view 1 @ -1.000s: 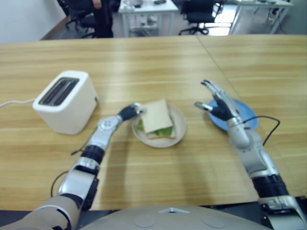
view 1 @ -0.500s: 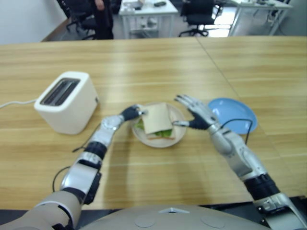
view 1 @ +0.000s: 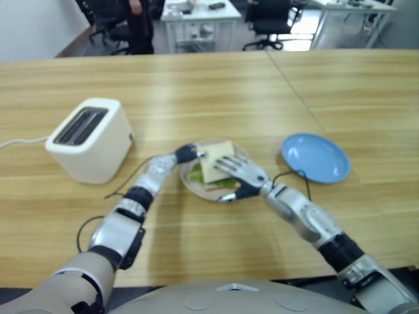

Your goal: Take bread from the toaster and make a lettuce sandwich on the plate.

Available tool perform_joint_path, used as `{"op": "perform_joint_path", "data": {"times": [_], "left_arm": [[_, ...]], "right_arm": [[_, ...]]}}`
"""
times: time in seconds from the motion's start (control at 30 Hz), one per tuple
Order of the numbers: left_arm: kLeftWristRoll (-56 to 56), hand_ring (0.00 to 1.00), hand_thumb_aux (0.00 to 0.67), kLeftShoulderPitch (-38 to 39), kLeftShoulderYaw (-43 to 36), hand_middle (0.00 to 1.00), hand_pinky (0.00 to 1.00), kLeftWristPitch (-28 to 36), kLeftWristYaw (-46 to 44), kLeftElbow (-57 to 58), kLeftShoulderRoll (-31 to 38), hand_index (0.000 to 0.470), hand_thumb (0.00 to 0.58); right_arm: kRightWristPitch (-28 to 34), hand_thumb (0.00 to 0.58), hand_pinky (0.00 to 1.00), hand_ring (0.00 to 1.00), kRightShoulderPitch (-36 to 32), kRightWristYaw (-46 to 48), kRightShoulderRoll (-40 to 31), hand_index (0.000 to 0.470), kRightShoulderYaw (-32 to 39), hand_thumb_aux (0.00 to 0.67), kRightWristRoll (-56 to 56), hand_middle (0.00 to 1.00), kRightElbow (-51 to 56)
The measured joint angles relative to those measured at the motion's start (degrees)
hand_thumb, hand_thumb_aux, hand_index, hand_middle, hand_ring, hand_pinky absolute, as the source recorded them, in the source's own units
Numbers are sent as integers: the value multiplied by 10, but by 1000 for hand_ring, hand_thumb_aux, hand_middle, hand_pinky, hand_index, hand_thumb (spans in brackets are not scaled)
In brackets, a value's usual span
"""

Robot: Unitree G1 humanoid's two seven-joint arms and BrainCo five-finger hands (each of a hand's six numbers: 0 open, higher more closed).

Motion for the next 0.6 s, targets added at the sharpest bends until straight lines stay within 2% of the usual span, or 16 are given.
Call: {"op": "perform_joint_path", "data": {"times": [0.23,0.27,0.3,0.33,0.47,0.6], "left_arm": [[9,1000,670,10,0,1000,1000,2,5,-2,8,460,580],[11,847,352,13,-1,847,847,3,5,-5,9,242,449],[15,847,352,18,-2,847,847,3,7,-11,11,242,449],[22,0,0,21,-5,0,0,2,11,-18,14,0,0],[80,0,0,39,-25,0,0,8,108,-74,39,0,0],[167,0,0,45,11,0,0,32,297,-211,112,0,0]], "right_arm": [[6,0,0,0,-29,35,14,0,32,0,-3,0,42],[7,0,0,0,-31,40,15,0,34,0,-2,0,45],[8,0,0,0,-31,45,16,0,35,0,2,0,46],[9,0,0,0,-30,49,16,0,36,0,6,0,46],[18,0,0,0,-29,60,20,0,35,0,19,0,46],[21,0,0,0,-26,63,20,0,36,0,22,0,46]]}}
